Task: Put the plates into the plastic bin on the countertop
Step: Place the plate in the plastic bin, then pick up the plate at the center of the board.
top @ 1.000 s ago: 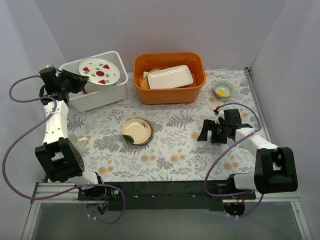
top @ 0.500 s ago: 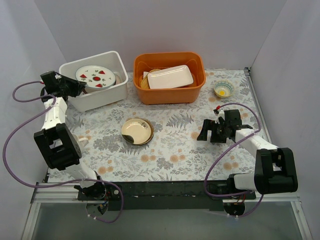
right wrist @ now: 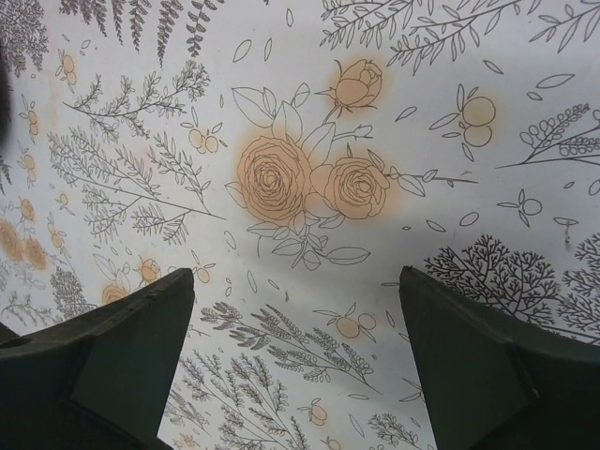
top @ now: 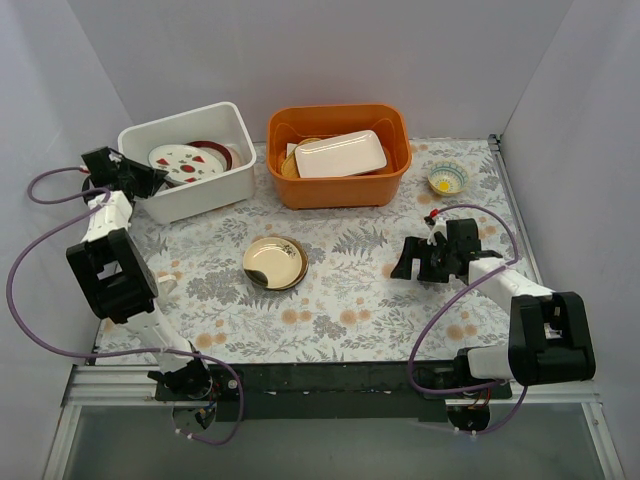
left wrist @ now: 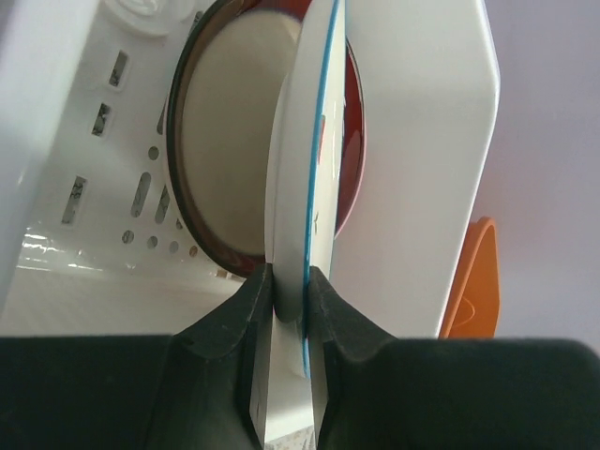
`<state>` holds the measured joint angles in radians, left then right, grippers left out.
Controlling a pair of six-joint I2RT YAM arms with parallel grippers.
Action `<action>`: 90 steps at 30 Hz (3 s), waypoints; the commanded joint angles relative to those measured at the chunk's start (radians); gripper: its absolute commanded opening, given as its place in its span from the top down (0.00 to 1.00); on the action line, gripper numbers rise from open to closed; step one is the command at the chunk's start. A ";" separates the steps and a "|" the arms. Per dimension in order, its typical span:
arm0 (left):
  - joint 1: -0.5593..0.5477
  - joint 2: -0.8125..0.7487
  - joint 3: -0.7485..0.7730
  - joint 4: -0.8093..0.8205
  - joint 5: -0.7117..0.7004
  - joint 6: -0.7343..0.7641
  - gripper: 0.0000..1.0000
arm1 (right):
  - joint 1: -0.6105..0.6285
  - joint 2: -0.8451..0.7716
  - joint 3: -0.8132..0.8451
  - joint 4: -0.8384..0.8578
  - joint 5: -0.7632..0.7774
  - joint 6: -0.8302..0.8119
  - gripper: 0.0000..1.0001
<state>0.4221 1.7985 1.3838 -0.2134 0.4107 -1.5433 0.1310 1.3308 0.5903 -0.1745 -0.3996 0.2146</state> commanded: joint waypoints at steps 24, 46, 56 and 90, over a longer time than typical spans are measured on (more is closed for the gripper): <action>0.015 0.147 0.187 -0.119 0.039 0.051 0.83 | 0.028 0.061 -0.033 -0.003 0.039 0.005 0.02; 0.038 0.183 0.273 -0.273 0.004 0.084 0.52 | 0.033 0.056 -0.023 -0.017 0.031 0.006 0.02; 0.040 0.196 0.307 -0.378 -0.023 0.156 0.22 | 0.036 0.041 -0.017 -0.029 0.025 0.008 0.02; -0.095 -0.136 0.311 -0.320 0.125 0.201 0.05 | 0.082 -0.056 0.025 -0.074 -0.002 0.031 0.02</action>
<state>0.3790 1.7702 1.6920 -0.5236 0.5076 -1.3716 0.1986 1.3045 0.5911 -0.2241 -0.3950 0.2337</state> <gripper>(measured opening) 0.946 0.981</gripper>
